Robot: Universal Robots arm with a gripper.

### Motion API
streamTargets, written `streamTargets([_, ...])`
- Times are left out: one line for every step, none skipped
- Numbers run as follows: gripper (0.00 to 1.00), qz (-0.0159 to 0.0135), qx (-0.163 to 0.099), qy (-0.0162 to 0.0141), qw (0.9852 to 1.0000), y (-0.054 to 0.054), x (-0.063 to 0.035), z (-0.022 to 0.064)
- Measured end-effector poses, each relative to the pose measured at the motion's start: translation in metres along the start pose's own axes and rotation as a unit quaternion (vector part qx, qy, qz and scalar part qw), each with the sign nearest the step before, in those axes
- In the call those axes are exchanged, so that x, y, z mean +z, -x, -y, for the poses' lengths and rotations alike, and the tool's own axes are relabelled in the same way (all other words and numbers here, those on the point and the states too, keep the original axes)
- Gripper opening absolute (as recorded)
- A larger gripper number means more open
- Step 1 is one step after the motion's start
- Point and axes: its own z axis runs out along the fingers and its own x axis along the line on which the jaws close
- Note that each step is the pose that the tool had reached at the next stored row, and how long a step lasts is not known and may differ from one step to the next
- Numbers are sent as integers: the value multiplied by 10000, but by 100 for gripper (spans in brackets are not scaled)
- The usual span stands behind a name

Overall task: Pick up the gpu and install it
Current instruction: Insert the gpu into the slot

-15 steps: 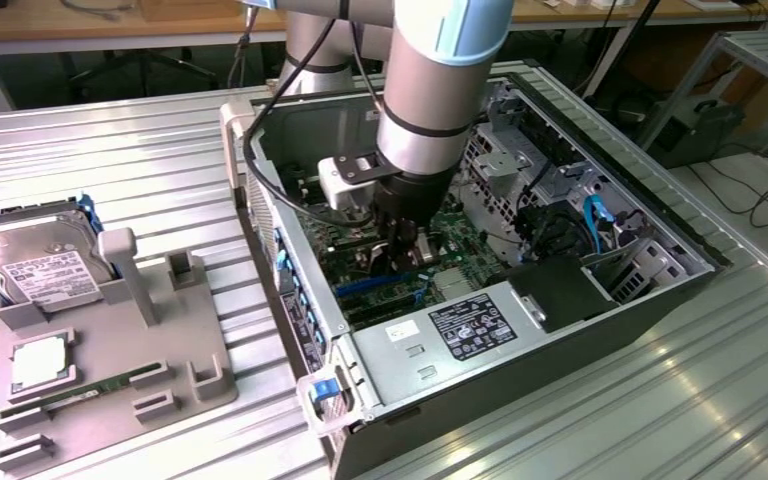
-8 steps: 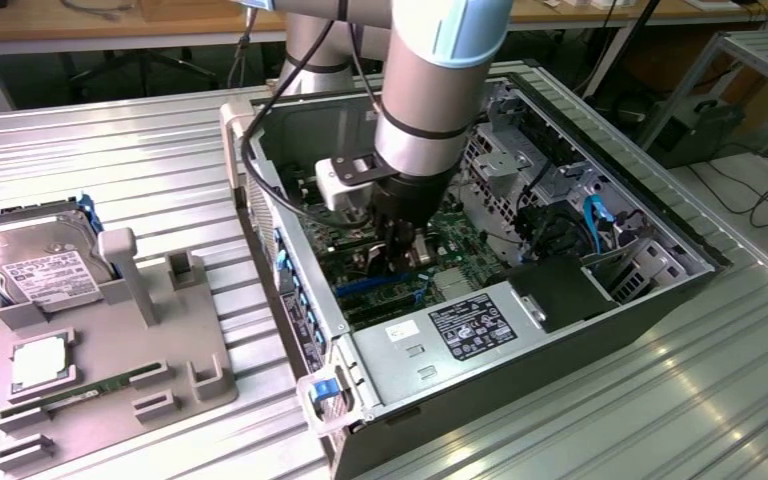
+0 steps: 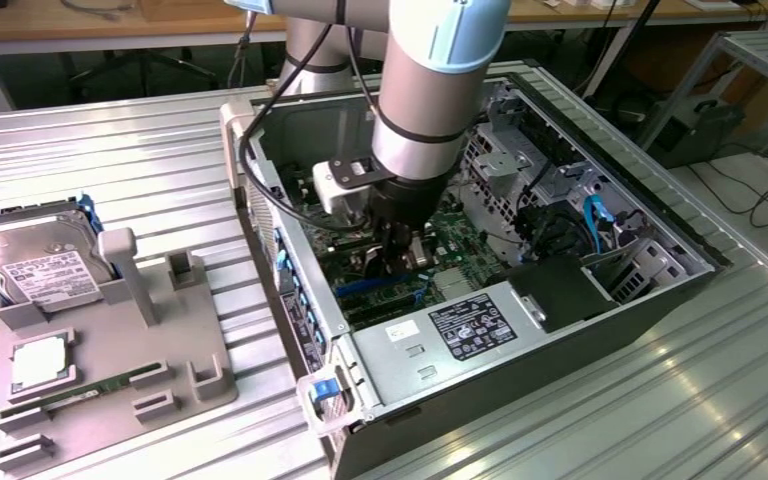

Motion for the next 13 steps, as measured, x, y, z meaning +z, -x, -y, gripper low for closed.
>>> streamTargets([28,1,0,2,10000,0,7,-2])
streamTargets([28,1,0,5,10000,-1,13,-3])
streamTargets([28,1,0,7,10000,-1,19,-5])
streamTargets([28,1,0,9,10000,-1,26,-6])
streamTargets([28,2,0,10,10000,-1,33,-8])
streamTargets([28,2,0,12,10000,-1,39,-9])
streamTargets([28,2,0,13,10000,-2,45,-11])
streamTargets([28,3,0,14,10000,-2,52,-12])
streamTargets([28,3,0,15,10000,-2,58,-13])
streamTargets([28,3,0,16,10000,-2,60,-14])
streamTargets([28,4,0,16,10000,-2,60,-14])
streamTargets([28,5,0,16,10000,-2,61,-14])
streamTargets([28,6,1,15,10000,-1,62,-14])
